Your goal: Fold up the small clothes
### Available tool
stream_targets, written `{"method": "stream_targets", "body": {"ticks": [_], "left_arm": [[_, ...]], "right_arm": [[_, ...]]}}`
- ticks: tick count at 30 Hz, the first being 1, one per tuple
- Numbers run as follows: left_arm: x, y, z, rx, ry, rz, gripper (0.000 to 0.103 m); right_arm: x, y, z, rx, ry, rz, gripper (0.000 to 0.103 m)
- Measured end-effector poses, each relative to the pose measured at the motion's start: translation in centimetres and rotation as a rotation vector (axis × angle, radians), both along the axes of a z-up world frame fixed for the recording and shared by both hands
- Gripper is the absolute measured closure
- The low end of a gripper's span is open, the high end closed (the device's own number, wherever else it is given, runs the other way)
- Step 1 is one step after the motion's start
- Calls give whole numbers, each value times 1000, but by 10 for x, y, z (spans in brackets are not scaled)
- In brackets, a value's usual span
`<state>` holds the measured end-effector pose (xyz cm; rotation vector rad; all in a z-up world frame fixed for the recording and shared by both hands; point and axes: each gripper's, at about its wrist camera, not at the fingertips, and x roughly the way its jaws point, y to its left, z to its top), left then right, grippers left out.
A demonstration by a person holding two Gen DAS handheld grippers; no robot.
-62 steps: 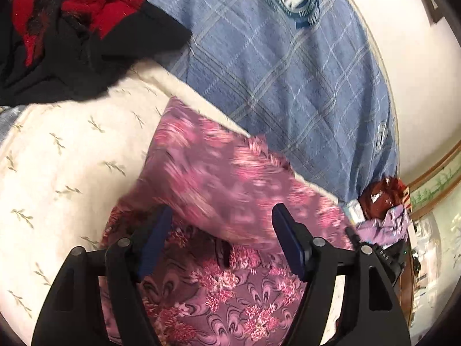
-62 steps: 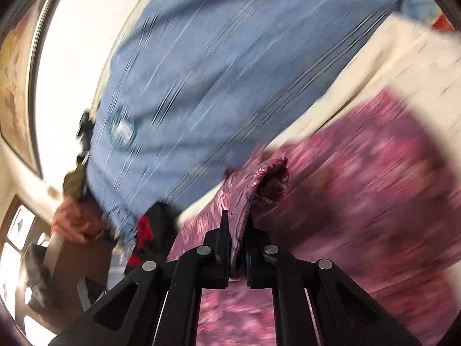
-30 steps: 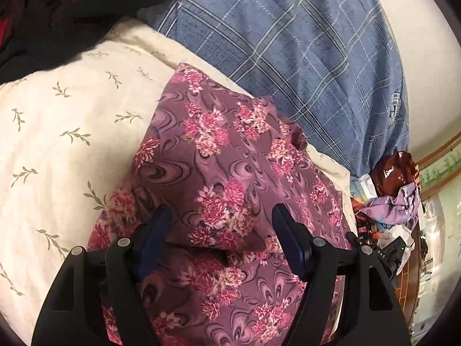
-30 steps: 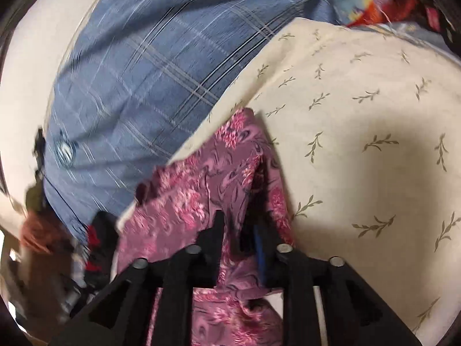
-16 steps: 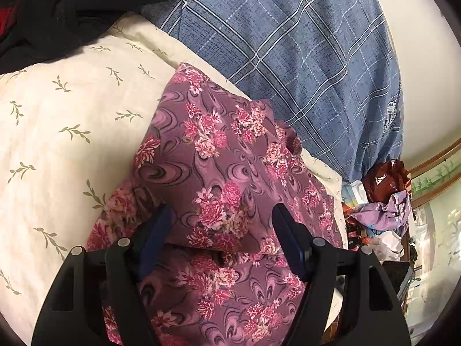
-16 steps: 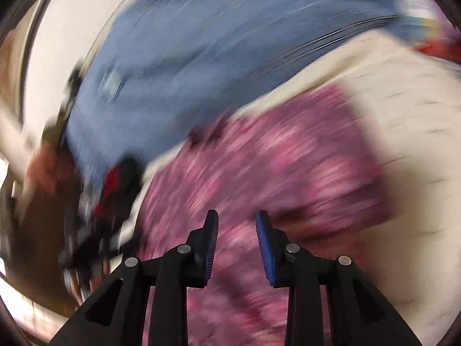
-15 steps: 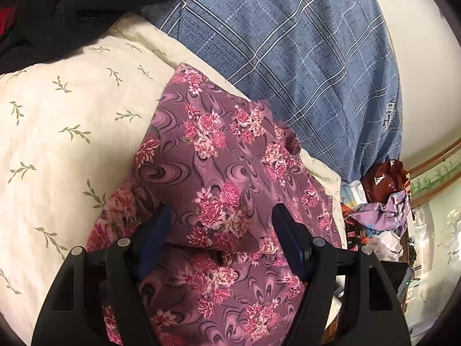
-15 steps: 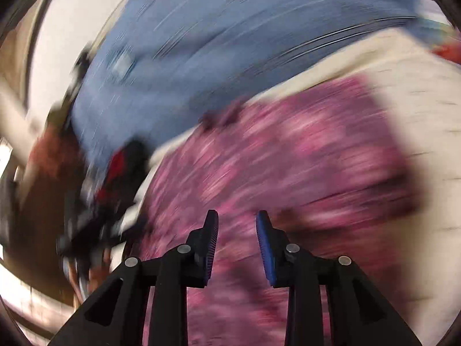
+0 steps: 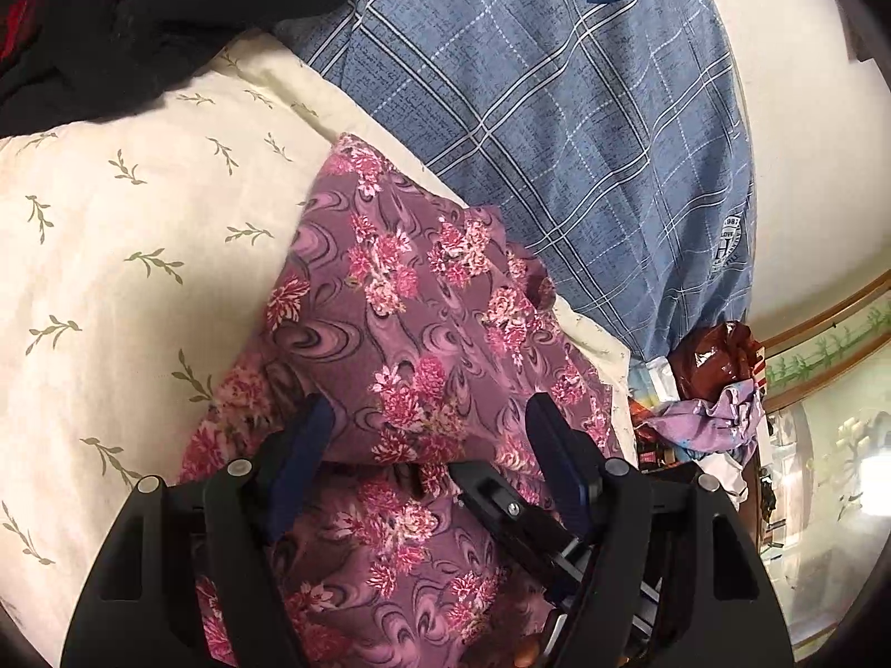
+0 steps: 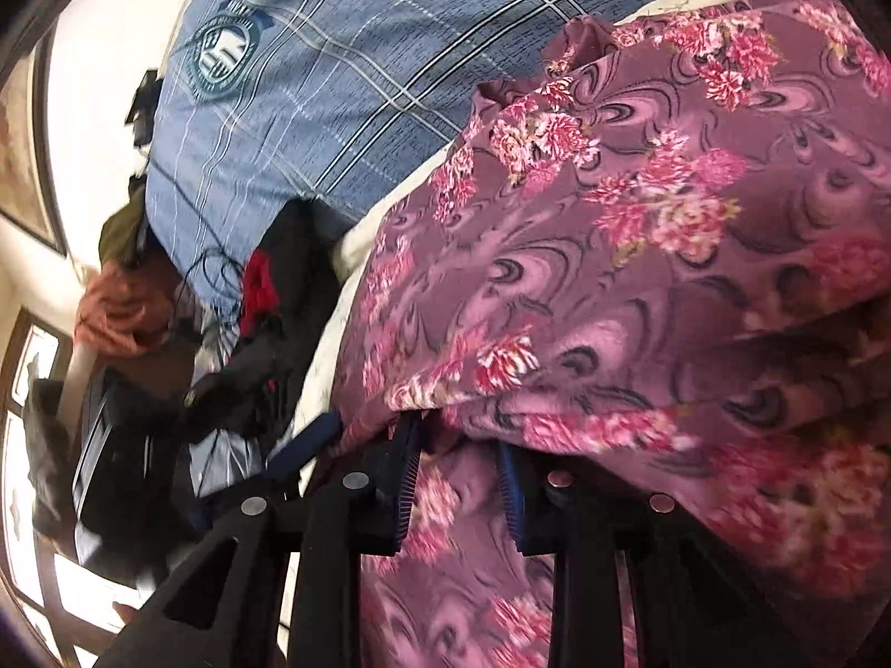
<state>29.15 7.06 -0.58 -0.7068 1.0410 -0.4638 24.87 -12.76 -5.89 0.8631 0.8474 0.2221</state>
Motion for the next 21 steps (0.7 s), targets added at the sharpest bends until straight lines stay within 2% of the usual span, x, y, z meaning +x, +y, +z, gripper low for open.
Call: {"method": "stream_targets", "body": {"ticks": [3,7,10,13,15,16,19,21], "left_arm": [[-1,2,4,1,-18,2,31],[-3,6,12,-4,-52,14,31],[-1,7,13,9,-62,29,31],[2,7,7,12,-43,29,31],[4,7,5,18,-35,29,31],[4,7,4,19,-33,28,31],[5,6,2,22,-25,23,31],[4,6,2,18,-22,23,31]], "right_arm": [[7,9,1,4,3,2,96],[4,21,18,63,-47,8,96],[5,39,25,82,-67,74,96],[11,49,8,68,-19,101,96],[11,43,-11,103,40,120,97],[6,39,-12,119,38,118,97],[-19,26,5,43,32,183,84],[-51,-1,23,-11,-16,175,83]]}}
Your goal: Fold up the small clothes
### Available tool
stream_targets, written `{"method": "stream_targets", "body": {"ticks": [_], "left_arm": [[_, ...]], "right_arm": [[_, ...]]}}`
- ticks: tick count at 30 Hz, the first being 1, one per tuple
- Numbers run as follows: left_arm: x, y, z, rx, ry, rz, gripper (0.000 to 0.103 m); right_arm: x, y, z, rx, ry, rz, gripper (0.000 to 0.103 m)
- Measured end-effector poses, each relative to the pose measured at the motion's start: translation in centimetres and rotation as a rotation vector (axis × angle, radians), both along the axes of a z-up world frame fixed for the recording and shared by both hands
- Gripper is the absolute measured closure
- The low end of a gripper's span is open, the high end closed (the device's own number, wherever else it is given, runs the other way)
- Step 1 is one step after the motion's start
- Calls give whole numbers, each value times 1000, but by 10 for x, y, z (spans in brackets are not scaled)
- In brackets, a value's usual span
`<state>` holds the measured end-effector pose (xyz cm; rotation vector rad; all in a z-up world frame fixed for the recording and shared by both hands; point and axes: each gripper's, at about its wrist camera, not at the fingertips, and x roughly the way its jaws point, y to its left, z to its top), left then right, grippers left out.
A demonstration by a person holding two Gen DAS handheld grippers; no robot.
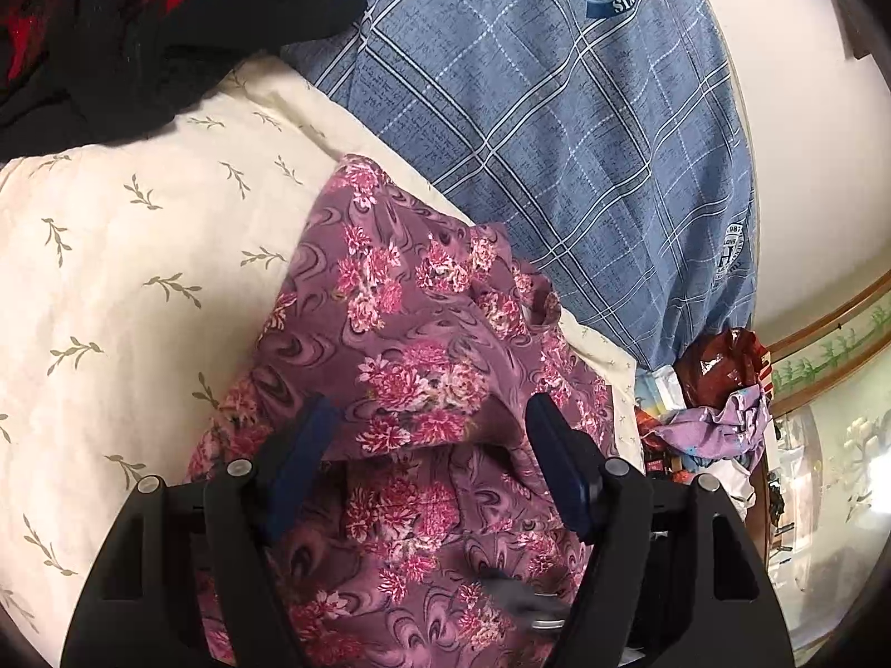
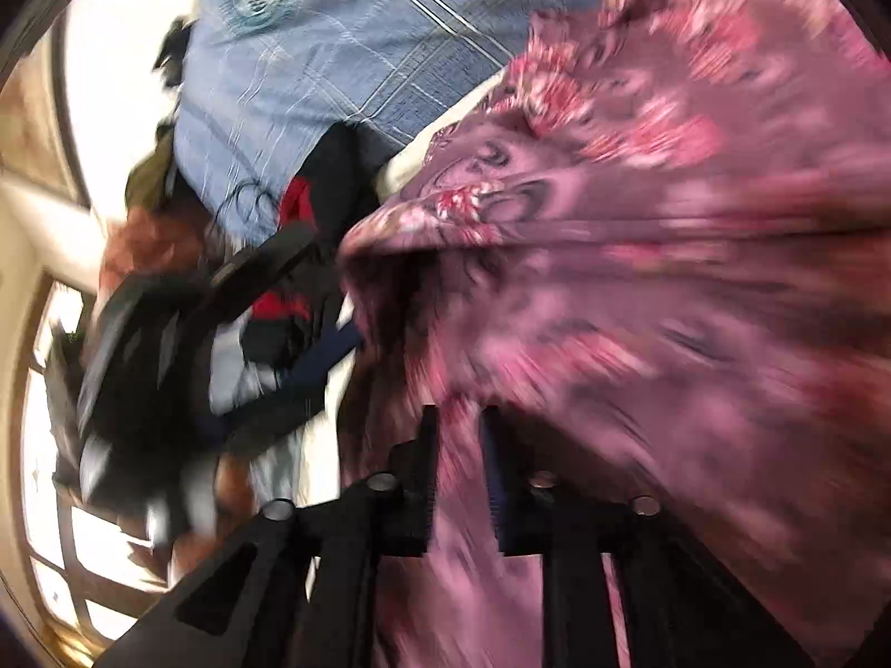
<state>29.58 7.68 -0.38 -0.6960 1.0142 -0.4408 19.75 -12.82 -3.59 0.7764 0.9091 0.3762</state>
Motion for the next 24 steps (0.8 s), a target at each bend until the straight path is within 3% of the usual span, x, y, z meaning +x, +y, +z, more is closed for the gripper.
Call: {"method": "stream_targets", "body": {"ticks": [2,5,6,8,11,14,16,20,24], "left_arm": [[-1,-2,0,-1,-1,-3,31],[-4,-9,2,3,-14,-26,31],[-5,-13,4,16,-21,-38,31],[-6,-21,5,48,-34,-54,31],[-6,-28,3,70,-34,-68,28],[-5,-29,0,68,-27,-73,28],[-6,-28,1,65,-33,-71,28],[-7,-27,6,74,-53,-72,28],[-3,-28,-3,94,-18,-70,27]], "right_arm": [[-23,-36,15,-42,-52,-91,82],[-46,-113,38,-185,-111,-343,72],[-49,-140,43,-258,-108,-436,70],[-47,-168,43,-300,-83,-509,69],[-32,-189,27,-275,-23,-503,69],[-11,-183,12,-309,0,-446,70],[-4,-175,15,-320,-20,-400,97],[-23,-187,45,-357,-148,-443,97],[-27,-223,25,-375,-49,-523,97]]}}
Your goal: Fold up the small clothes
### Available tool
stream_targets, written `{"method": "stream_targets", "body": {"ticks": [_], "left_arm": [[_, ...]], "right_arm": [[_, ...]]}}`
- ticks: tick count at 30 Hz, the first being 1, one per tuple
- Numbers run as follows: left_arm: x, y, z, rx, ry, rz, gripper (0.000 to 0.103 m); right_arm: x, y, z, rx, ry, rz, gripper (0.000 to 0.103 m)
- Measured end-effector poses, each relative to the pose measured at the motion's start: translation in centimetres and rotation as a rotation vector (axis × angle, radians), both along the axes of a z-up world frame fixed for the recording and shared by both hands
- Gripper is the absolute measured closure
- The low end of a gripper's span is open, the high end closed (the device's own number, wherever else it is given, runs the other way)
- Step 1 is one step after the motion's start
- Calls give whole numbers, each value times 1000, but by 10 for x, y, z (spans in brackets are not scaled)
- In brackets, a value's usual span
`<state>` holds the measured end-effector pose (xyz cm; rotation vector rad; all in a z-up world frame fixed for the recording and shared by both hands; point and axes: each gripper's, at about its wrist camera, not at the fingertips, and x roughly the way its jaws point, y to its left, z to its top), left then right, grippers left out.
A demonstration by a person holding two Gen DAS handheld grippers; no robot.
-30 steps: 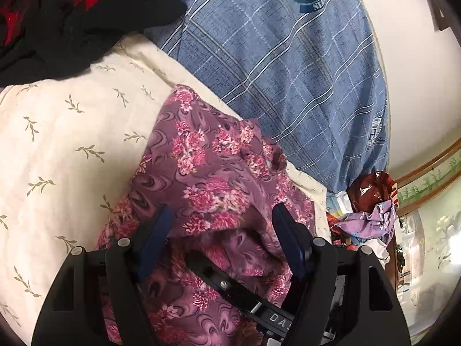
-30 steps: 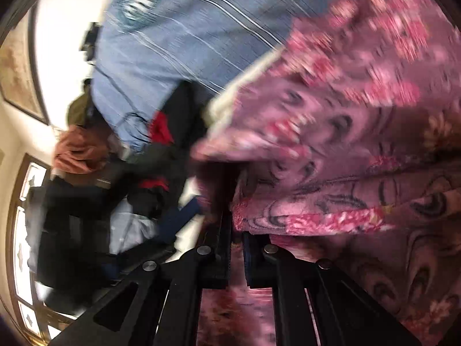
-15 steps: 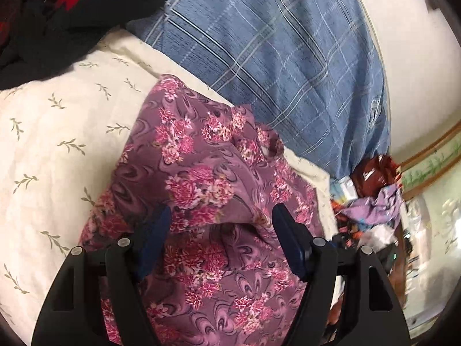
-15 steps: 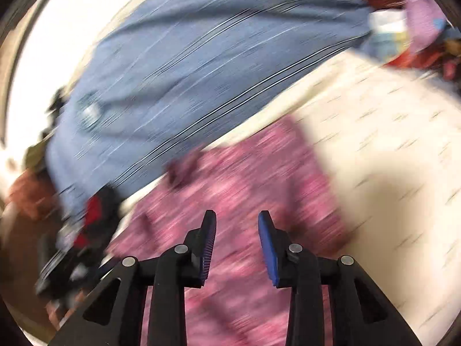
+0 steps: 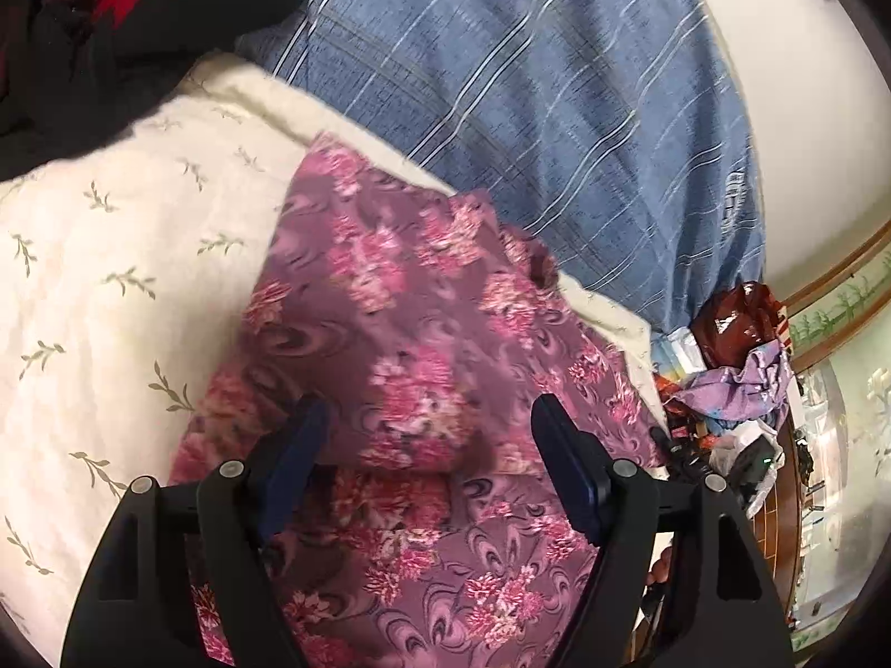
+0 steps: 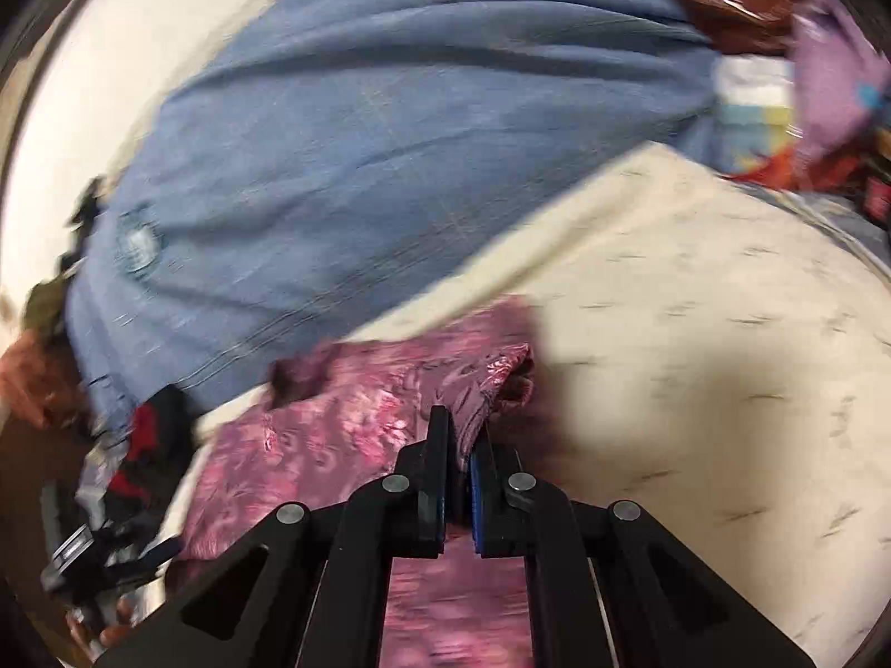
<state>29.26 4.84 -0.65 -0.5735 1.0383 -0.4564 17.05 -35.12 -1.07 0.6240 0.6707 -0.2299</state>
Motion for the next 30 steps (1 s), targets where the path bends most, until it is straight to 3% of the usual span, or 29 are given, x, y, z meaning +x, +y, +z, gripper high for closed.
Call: {"method": "stream_targets", "body": {"ticks": [3,5,7,9,12,13,15,17,20,24,25,26,28,30], "left_arm": [[0,0,-3,3,8,2,27],[-3,-3,3,21,-27,-7,27],[-5,-10,4,101,-50,0,27],[-1,-17,-3,147,-33,-6,27],[-2,-24,-8,217,-27,-11,39],[-6,-24,-2,208,-33,-28,39],[-18,-16,18,97,-73,-63,39],[-29,-5,42,61,-146,-27,36],[-22,-1,45,127,-156,14,28],[5,-19,-5,246,35,-48,30],[6,-26,-14,289,36,-62,30],[0,-33,-11,351,-30,-77,30],[-6,-44,-9,440,-42,-99,30],[-10,-45,-6,450,-33,-106,30]], "right_arm": [[2,-2,-20,25,71,18,95],[-3,-3,-18,85,28,1,89],[-8,-7,-16,164,-28,-12,86],[-6,0,-15,125,-30,-2,86],[8,6,-21,18,78,37,92],[7,6,-15,6,82,33,92],[2,9,-2,-12,75,5,85],[-13,13,17,-27,-2,-3,85],[-23,24,29,-43,-69,53,84],[-10,38,-1,3,21,135,84],[-8,40,-13,15,66,132,86],[-11,40,-18,11,34,123,86],[-13,43,-18,-12,12,127,86],[-14,43,-14,-7,40,131,86]]}}
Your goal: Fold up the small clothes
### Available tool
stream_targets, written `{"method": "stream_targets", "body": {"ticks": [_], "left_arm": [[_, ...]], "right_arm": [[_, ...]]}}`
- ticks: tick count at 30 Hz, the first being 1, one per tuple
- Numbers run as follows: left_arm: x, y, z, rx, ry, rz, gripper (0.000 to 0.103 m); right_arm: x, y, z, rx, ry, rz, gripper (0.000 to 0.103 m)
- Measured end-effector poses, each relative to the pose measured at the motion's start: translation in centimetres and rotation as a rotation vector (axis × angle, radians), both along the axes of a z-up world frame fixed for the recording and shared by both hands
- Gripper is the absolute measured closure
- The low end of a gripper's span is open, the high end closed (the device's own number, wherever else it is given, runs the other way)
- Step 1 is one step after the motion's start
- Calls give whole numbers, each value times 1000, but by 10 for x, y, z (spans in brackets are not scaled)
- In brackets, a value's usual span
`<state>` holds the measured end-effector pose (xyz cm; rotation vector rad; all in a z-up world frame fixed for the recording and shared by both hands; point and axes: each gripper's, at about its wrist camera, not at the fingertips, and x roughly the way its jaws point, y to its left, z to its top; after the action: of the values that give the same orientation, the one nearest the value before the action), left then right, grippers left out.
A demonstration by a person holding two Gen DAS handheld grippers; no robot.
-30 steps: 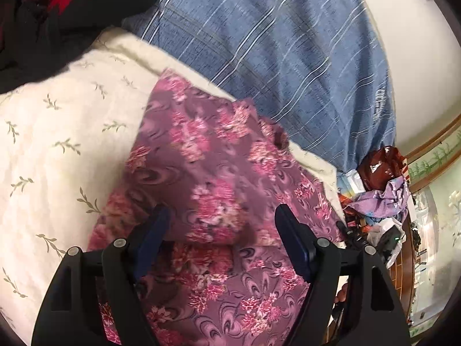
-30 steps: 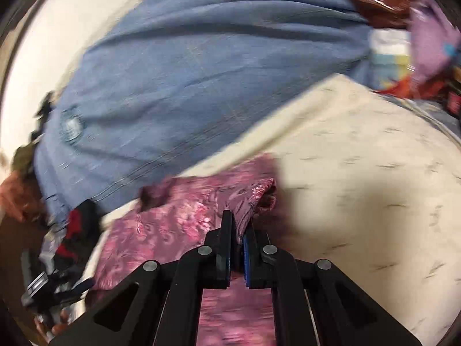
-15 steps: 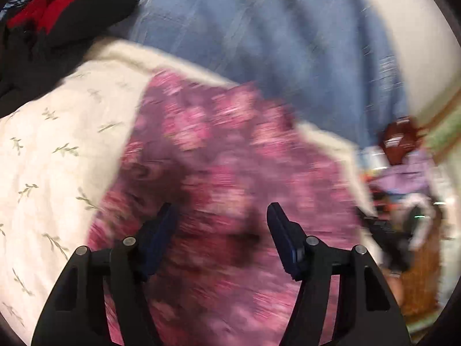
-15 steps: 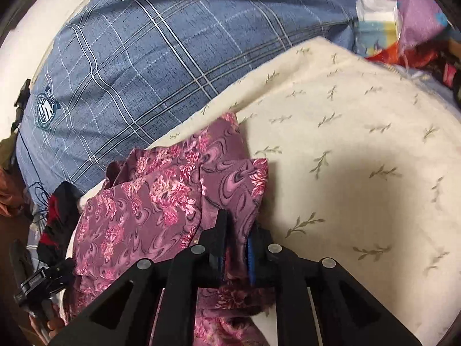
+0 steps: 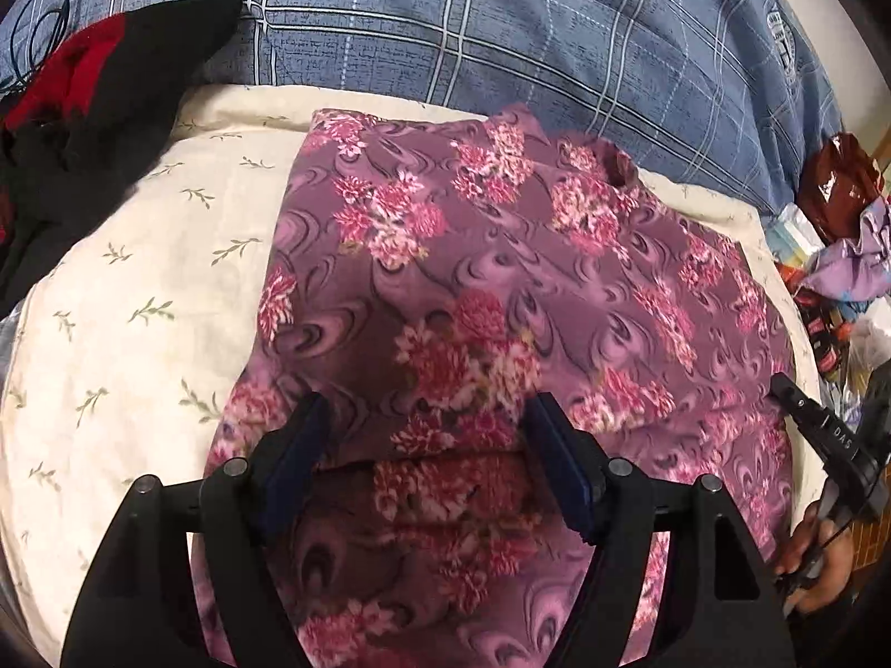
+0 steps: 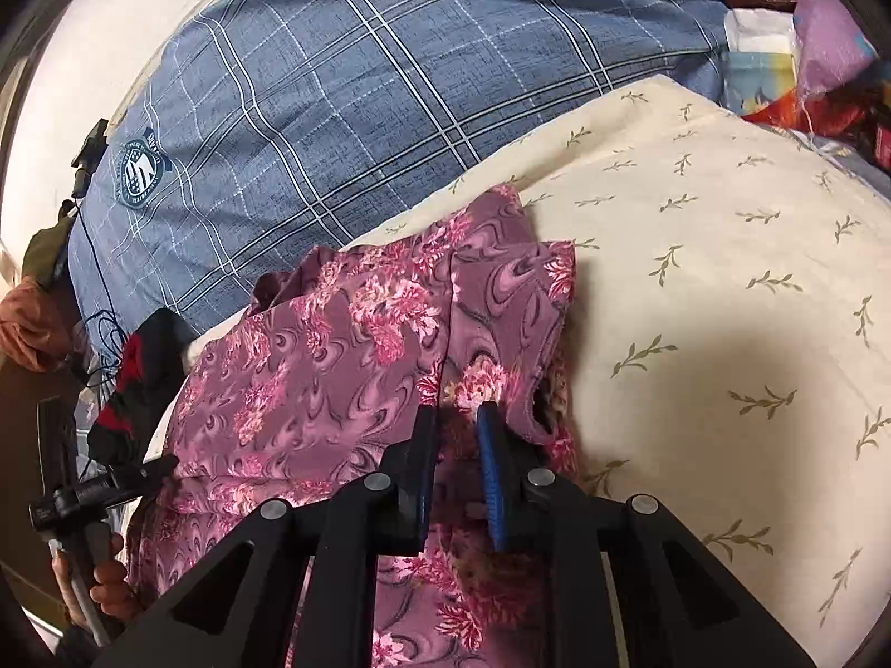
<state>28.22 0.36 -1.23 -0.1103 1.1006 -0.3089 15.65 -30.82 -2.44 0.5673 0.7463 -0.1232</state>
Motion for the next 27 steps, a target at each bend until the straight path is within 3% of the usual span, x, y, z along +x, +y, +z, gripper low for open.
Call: {"method": "stream_targets", "body": {"ticks": [5,7,10,13,16,22,27], "left_arm": [[-31,32,10,-82,121,-17,30],[-47,45,9,-82,146,0,30],[-77,82,7,-101,186,50,30],[-106,113,3,-137,239,108,29],[-131,124,-8,-159,268,103,29],[-186,114,-17,-197,253,49,20],[-214,98,-22,-170,246,-23,19]], "right_arm": [[-32,-2,8,20,31,22,82],[-54,-3,4,12,65,36,63],[-93,-1,-8,23,100,61,66],[-132,-2,-13,63,70,62,66],[-160,-4,-19,107,54,66,65],[-196,1,-28,143,72,111,64],[-208,8,-34,163,98,171,61]]}}
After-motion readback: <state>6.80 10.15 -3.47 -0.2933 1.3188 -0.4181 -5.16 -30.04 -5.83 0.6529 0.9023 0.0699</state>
